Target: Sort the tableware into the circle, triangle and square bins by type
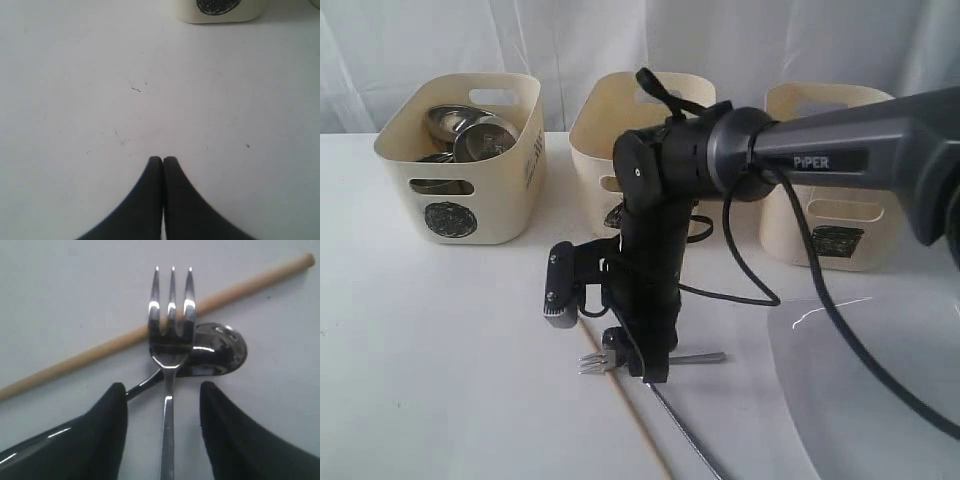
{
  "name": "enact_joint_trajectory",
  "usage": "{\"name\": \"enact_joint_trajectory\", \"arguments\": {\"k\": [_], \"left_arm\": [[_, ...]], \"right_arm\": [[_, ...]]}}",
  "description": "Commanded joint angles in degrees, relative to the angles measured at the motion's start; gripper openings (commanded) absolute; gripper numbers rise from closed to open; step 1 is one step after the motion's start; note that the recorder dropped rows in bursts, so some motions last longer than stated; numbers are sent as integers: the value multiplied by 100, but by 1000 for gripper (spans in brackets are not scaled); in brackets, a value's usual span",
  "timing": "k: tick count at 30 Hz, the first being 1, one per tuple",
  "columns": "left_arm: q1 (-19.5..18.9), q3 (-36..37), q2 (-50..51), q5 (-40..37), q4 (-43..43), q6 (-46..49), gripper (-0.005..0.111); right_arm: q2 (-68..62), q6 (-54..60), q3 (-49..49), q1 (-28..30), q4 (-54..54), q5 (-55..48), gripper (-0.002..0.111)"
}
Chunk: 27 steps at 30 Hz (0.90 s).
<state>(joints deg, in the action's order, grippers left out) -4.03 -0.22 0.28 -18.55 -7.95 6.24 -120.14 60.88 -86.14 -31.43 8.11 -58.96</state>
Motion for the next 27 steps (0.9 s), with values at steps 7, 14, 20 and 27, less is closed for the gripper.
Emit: {"name": "enact_joint_trajectory", "arguments": {"k": [7,14,20,27], "left_arm": [[8,22,-28,-166,-28,0,0],[8,22,-28,-166,-28,0,0],[8,22,-28,-166,-28,0,0],[8,22,-28,-166,-28,0,0]], "right_arm": [[-165,41,21,-1,-402,86,36],[-255,41,21,-1,-363,86,26],[-464,24,21,-1,-277,86,25],[-502,-588,21,-1,-258,195,0]]}}
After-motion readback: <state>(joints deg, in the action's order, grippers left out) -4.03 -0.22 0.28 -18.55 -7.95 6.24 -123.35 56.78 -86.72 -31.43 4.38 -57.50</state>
